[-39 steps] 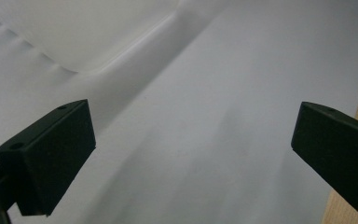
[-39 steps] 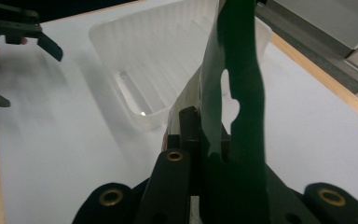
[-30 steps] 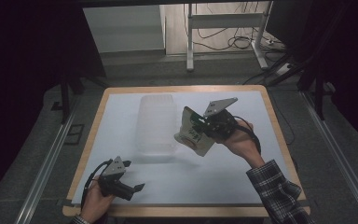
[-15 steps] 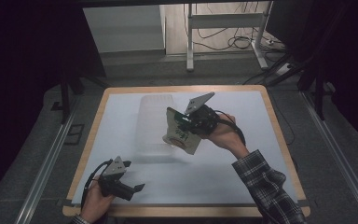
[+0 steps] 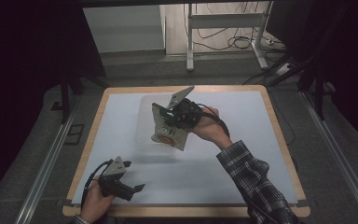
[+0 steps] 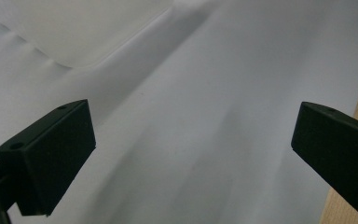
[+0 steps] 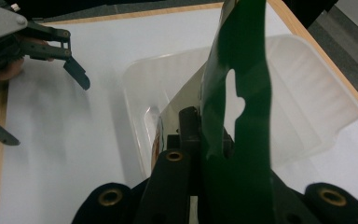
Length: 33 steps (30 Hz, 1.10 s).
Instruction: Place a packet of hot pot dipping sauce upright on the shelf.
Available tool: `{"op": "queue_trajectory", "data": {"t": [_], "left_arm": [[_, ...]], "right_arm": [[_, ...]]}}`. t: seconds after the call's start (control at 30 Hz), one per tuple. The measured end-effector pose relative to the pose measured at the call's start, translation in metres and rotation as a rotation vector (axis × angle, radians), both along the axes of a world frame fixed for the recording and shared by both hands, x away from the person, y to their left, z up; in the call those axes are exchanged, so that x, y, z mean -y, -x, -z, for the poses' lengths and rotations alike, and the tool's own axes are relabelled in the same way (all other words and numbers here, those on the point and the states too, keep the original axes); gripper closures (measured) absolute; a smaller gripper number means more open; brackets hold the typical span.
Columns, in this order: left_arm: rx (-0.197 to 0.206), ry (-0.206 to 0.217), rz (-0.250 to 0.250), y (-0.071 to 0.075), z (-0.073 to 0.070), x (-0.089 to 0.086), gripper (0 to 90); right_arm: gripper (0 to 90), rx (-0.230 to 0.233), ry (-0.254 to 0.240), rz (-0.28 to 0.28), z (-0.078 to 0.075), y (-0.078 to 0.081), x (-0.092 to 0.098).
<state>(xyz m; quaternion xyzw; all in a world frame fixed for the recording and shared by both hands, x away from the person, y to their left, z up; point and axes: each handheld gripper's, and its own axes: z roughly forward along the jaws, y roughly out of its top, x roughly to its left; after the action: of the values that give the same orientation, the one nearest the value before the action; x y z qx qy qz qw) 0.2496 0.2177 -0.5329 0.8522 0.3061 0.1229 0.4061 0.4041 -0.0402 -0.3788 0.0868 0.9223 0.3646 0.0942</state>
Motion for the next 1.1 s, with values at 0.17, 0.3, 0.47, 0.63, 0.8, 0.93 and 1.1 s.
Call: {"op": "queue_trajectory", "data": {"t": [0.17, 0.3, 0.47, 0.63, 0.8, 0.93, 1.1], "left_arm": [[0.002, 0.001, 0.0, 0.0, 0.0, 0.0, 0.0], [0.002, 0.002, 0.0, 0.0, 0.0, 0.0, 0.0], [0.004, 0.0, 0.003, 0.0, 0.0, 0.0, 0.0], [0.002, 0.003, 0.002, 0.0, 0.0, 0.0, 0.0], [0.002, 0.003, 0.003, 0.0, 0.0, 0.0, 0.0], [-0.001, -0.001, 0.005, 0.0, 0.0, 0.0, 0.0], [0.0, -0.001, 0.004, 0.0, 0.0, 0.0, 0.0]], "right_arm": [[89.6, 0.002, -0.001, -0.009, 0.001, -0.001, -0.009], [89.6, 0.002, -0.006, -0.019, 0.003, -0.002, -0.019], [89.6, -0.008, -0.008, -0.042, 0.007, 0.0, -0.034], [89.5, -0.015, 0.0, -0.045, 0.011, 0.0, -0.038], [89.5, -0.029, 0.006, -0.046, 0.02, -0.001, -0.04], [86.2, -0.027, 0.029, -0.046, 0.027, -0.001, -0.04], [83.3, -0.031, -0.001, -0.048, 0.025, 0.0, -0.038]]}}
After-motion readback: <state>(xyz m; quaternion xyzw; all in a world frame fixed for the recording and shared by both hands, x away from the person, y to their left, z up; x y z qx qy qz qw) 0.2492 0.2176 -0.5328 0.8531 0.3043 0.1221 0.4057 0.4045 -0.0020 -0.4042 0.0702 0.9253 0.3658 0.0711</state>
